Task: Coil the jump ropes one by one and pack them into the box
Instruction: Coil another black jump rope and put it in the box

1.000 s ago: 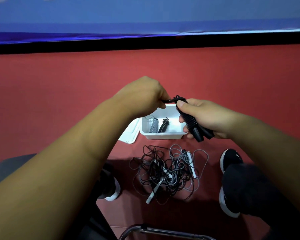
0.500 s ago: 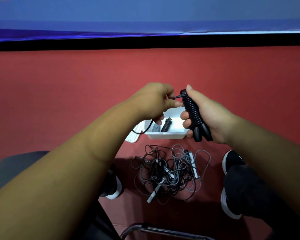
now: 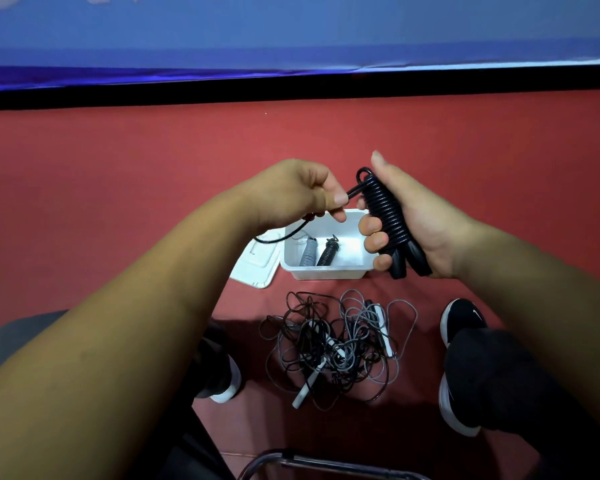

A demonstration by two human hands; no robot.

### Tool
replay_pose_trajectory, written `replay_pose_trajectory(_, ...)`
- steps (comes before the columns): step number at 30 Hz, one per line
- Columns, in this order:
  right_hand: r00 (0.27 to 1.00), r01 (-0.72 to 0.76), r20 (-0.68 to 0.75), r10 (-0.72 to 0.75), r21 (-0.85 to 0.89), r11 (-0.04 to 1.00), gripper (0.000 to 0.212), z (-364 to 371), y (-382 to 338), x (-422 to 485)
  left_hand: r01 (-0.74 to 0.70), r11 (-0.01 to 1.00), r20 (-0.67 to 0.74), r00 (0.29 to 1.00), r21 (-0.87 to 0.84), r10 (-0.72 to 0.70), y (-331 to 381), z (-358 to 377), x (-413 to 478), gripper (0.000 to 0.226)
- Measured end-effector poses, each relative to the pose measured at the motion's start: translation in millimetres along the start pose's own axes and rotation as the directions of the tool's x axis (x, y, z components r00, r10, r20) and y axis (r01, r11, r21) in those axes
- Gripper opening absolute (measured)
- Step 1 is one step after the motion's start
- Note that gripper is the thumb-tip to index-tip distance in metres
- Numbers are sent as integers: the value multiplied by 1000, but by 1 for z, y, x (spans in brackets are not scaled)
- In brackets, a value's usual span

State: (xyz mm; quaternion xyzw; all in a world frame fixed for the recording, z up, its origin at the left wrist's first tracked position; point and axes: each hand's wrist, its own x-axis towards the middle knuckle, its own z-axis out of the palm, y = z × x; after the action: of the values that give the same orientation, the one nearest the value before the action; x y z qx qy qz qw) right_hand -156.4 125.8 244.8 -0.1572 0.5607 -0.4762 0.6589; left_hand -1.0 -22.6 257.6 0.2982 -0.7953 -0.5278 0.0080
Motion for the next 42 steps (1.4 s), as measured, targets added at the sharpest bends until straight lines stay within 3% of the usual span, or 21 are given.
replay_pose_trajectory(5, 996, -47, 77, 51, -64, 997, 43, 2, 5, -2, 128, 991, 142, 981, 34, -131, -1, -8, -5, 10)
replay_pose_trajectory(9, 985, -74, 154, 79, -37, 997, 43, 3, 4, -3, 187, 982, 167, 968, 16, -187, -6, -6, -4, 15)
replay_pose_trajectory(15, 922, -150, 350, 163, -64, 987, 51, 1, 6, -6, 179, 978, 139, 971, 107, -193, -6, -1, -3, 21)
replay_pose_trajectory(19, 853, -213, 463, 239, -110, 971, 62, -2, 7, -10, 121, 976, 113, 983, 183, -143, -3, 2, -6, 8)
replay_pose_trajectory(25, 747, -295, 567, 347, -185, 937, 76, -1, 11, -13, 79, 991, 44, 995, 104, -84, 4, 14, -5, 9)
replay_pose_trajectory(31, 747, -288, 538, 391, -269, 919, 76, 5, 8, -16, 4, 996, -39, 999, -84, -7, 12, 16, -5, 21)
replay_pose_trajectory(38, 835, -242, 384, 395, -390, 889, 38, 15, 9, -16, -64, 995, -48, 997, -79, 60, 13, 19, 0, 22)
replay_pose_trajectory(42, 893, -227, 275, 356, -407, 885, 31, 15, 9, -14, -115, 993, -63, 991, -7, 115, 15, 20, 2, 15)
